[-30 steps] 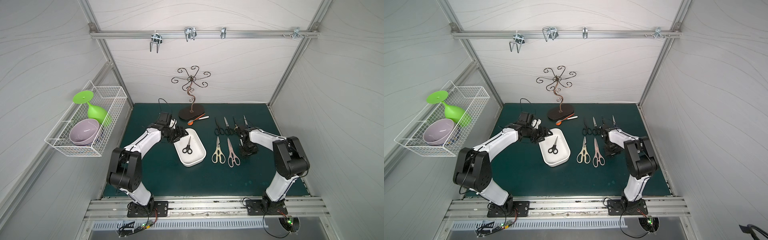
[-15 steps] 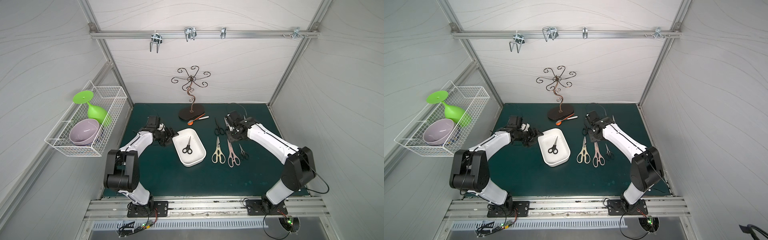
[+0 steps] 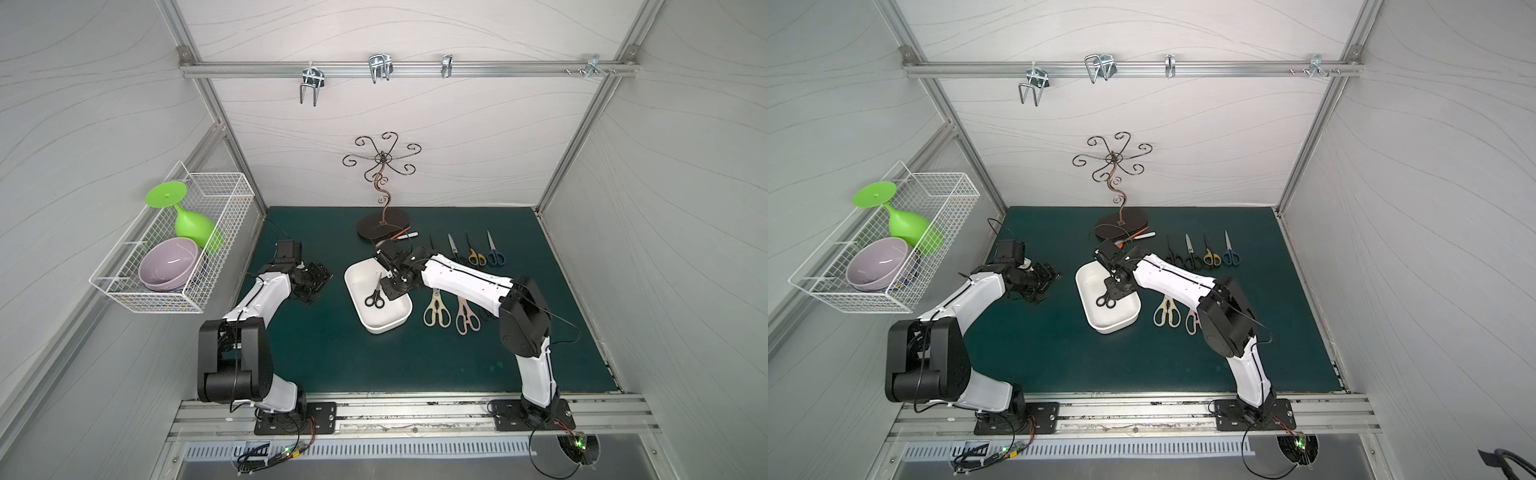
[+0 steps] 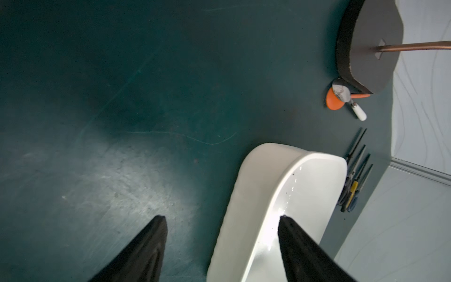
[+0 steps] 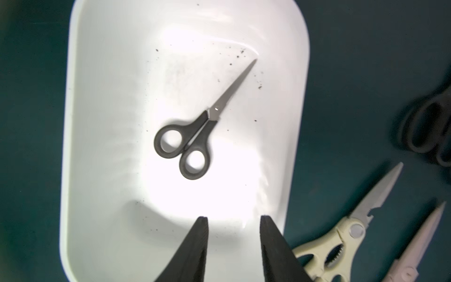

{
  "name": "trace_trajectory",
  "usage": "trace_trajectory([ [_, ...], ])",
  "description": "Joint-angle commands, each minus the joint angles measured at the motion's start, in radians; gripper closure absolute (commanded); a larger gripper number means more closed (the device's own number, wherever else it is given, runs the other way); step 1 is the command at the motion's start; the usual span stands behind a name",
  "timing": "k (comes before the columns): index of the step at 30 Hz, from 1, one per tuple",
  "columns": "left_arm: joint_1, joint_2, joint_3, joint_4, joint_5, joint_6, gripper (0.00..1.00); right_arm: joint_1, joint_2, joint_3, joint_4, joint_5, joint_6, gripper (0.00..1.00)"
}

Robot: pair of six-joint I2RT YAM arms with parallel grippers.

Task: Take the scissors out of the storage box
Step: Pick up the scissors from the storage box.

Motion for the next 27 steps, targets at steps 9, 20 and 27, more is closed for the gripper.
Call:
trace_trajectory([
  [9, 0.004, 0.007, 0.014, -0.029, -0.061, 0.049, 0.24, 0.037, 0.156, 0.101, -0.017, -0.009, 0.038, 0.61],
  [20, 0.010, 0.010, 0.009, -0.013, -0.007, 0.035, 0.24, 0.046, 0.251, 0.187, -0.079, 0.019, 0.046, 0.65],
  [27, 0.012, 0.009, 0.009, -0.010, 0.002, 0.033, 0.24, 0.046, 0.262, 0.180, -0.093, 0.015, 0.059, 0.65],
])
